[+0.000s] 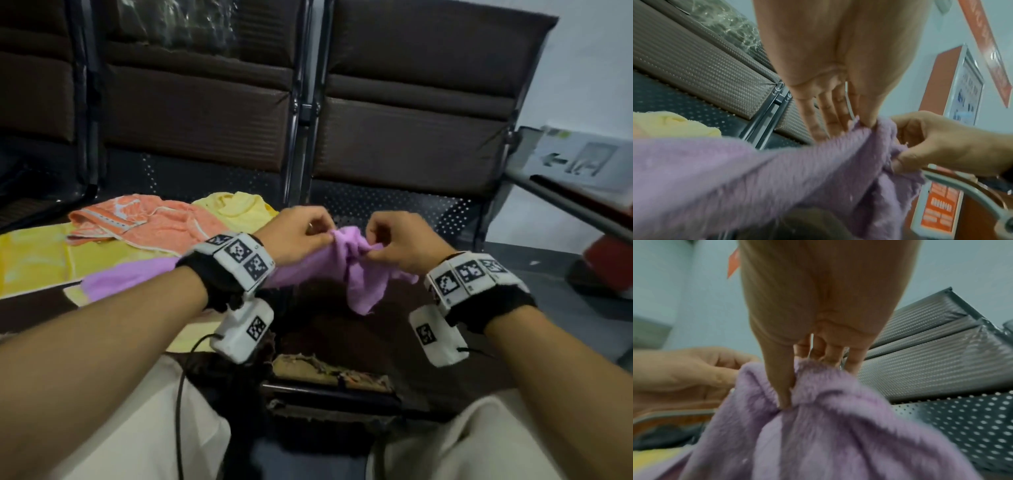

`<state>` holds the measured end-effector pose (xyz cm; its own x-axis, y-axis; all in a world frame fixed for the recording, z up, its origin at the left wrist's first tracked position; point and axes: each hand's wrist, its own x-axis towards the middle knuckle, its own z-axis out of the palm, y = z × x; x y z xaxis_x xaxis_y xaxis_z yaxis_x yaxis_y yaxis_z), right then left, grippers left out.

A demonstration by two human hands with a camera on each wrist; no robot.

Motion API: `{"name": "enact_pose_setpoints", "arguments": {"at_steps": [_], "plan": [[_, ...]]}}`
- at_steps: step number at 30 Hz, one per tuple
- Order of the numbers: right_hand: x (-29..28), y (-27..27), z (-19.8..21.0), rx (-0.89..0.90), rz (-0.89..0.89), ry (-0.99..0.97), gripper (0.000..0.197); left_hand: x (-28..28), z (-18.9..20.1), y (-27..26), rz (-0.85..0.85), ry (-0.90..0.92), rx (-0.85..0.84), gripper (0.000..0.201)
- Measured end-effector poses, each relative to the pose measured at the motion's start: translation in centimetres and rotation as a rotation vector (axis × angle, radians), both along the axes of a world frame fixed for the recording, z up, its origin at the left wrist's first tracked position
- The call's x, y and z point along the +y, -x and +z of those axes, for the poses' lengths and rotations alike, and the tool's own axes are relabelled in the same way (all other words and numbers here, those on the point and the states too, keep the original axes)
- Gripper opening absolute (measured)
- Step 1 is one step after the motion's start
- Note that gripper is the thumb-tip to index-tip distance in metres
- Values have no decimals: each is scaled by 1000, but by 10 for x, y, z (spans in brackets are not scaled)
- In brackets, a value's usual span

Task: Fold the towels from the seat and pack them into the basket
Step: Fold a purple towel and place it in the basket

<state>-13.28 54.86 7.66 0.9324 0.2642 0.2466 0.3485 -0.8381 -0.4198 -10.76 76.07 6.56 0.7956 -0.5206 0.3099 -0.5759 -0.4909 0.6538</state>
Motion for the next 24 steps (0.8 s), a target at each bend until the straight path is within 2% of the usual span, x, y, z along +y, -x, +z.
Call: {"name": "enact_pose_setpoints", "arguments": {"at_steps": [2, 4, 6, 7, 8, 11, 13, 16, 19, 21, 24], "plan": [[-9, 5, -15, 169, 40, 201, 21, -3, -14, 1, -130, -223, 115, 11], [-14, 4, -30, 416, 91, 341, 21, -4, -29, 1, -231, -513, 234, 20], [-17, 0, -41, 722, 153, 332, 23, -1, -38, -7, -193, -652, 234, 28], [-18, -3, -43, 822, 160, 281, 22, 0, -39, -13, -144, -665, 204, 30], [-18, -7, -44, 851, 151, 229, 19, 2, -40, -18, -95, -676, 171, 29], [-10, -25, -48, 627, 99, 222, 11, 7, -45, -32, 1, -745, 148, 25], [-2, -34, -53, 484, 65, 298, 18, 9, -50, -34, 29, -779, 221, 24], [7, -42, -66, 453, 70, 430, 34, 8, -59, -34, -8, -828, 338, 34], [10, -47, -75, 486, 76, 526, 20, 4, -67, -36, -52, -847, 327, 36], [12, -51, -73, 470, 58, 426, 15, 2, -69, -38, -51, -854, 337, 34], [14, -56, -63, 342, 19, 83, 17, 3, -67, -42, -60, -820, 376, 39]]}}
